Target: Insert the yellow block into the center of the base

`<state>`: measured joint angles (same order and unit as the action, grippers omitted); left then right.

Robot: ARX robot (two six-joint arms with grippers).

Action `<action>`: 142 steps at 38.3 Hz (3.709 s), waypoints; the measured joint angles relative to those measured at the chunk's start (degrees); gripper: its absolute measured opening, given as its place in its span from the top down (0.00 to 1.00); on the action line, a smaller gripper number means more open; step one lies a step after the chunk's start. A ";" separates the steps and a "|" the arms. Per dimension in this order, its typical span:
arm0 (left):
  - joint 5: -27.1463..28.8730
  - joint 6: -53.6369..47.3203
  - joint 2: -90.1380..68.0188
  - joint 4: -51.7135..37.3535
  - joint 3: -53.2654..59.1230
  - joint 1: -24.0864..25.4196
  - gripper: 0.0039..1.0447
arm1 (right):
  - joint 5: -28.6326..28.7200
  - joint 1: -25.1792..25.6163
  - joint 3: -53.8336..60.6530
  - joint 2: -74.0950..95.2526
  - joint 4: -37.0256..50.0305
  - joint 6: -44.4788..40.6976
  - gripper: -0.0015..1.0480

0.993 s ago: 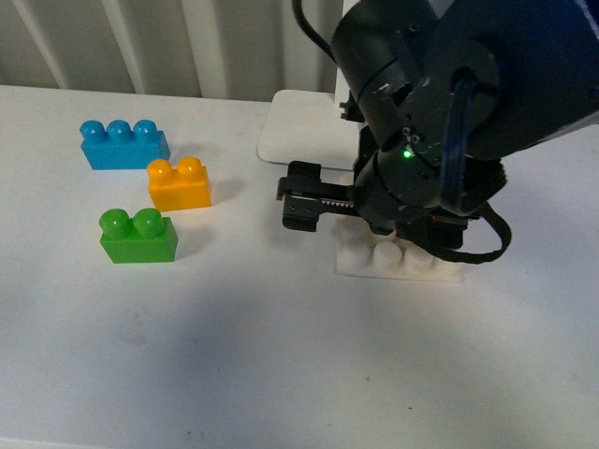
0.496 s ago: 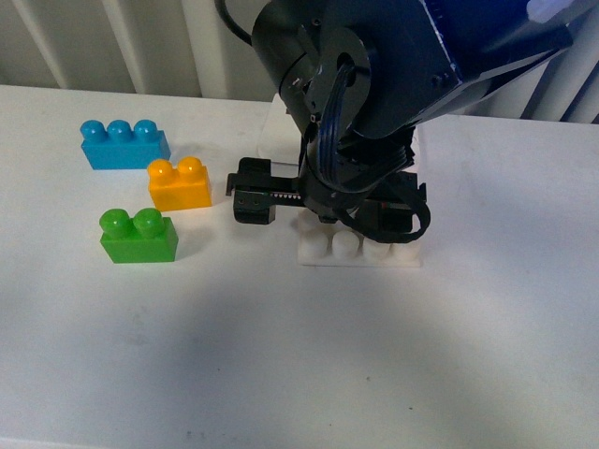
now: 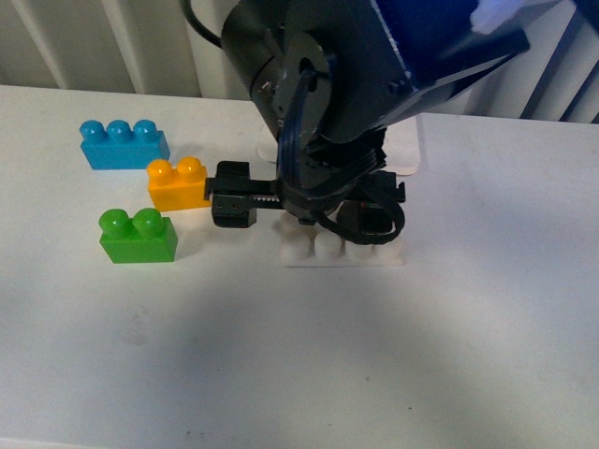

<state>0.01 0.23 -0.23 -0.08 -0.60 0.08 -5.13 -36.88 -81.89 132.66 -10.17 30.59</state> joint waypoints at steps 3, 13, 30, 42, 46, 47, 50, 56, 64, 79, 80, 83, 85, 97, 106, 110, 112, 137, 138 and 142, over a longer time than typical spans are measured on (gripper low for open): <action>0.00 0.00 0.00 0.00 0.00 0.00 0.06 | -0.02 -1.14 -1.62 0.79 -0.98 -0.52 0.09; 0.00 0.00 0.00 0.00 0.00 0.00 0.06 | -1.62 -2.32 -5.68 2.73 -3.06 -0.87 0.09; 0.00 0.00 0.00 0.00 0.00 0.00 0.06 | -3.06 -2.38 -3.28 1.77 1.77 -2.67 0.09; 0.00 0.00 0.00 0.00 0.00 0.00 0.06 | -8.31 -3.13 3.61 -1.25 9.53 -11.58 0.09; 0.00 0.00 0.00 0.00 0.00 0.00 0.06 | -9.38 -3.65 5.38 -2.32 12.50 -13.60 0.09; 0.00 0.00 0.00 0.00 0.00 0.00 0.06 | -9.79 -3.65 5.70 -2.49 12.79 -13.79 0.09; 0.00 0.00 0.00 0.00 0.00 0.00 0.06 | -10.47 -3.63 6.14 -2.58 12.87 -13.90 0.09; 0.00 0.00 0.00 0.00 0.00 0.00 0.06 | -10.38 -3.30 7.13 -2.75 13.18 -13.07 0.09; 0.00 0.00 0.00 0.00 0.00 0.00 0.06 | -7.78 -1.90 10.60 -5.84 16.72 -9.60 0.09; 0.00 0.00 0.00 0.00 0.00 0.00 0.06 | -5.97 8.63 19.91 -17.81 24.72 -5.49 0.09; 0.00 0.00 0.00 0.00 0.00 0.00 0.06 | -5.66 9.51 20.83 -18.64 25.14 -5.49 0.09; 0.00 0.00 0.00 0.00 0.00 0.00 0.06 | -5.14 12.04 23.69 -21.59 26.16 -5.55 0.09; 0.00 0.00 0.00 0.00 0.00 0.00 0.06 | -4.59 14.10 26.27 -24.48 27.19 -6.05 0.09; 0.00 0.00 0.00 0.00 0.00 0.00 0.06 | -2.19 26.91 45.46 -47.69 39.74 -14.21 0.17; -0.02 0.00 0.00 0.00 0.00 0.00 0.06 | 1.20 33.20 65.55 -64.22 62.69 -28.94 0.61; 0.00 0.00 0.00 0.00 0.00 0.00 0.06 | 4.76 36.00 69.57 -67.71 61.70 -29.94 0.81; 0.02 0.00 0.00 0.00 0.00 0.00 0.06 | 4.76 36.63 71.10 -70.05 61.09 -30.14 0.91; 0.00 0.00 0.00 0.00 0.00 0.00 0.06 | 5.03 36.76 81.55 -100.85 41.46 -30.40 0.99; 0.00 0.00 0.00 0.00 0.00 0.00 0.06 | 5.03 36.76 81.55 -102.27 40.11 -30.40 0.99; 0.00 0.00 0.00 0.00 0.00 0.00 0.06 | 5.03 36.76 81.55 -106.86 35.80 -30.40 0.99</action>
<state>0.01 0.23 -0.23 -0.08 -0.60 0.08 -0.10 -0.12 -0.34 25.80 25.63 0.19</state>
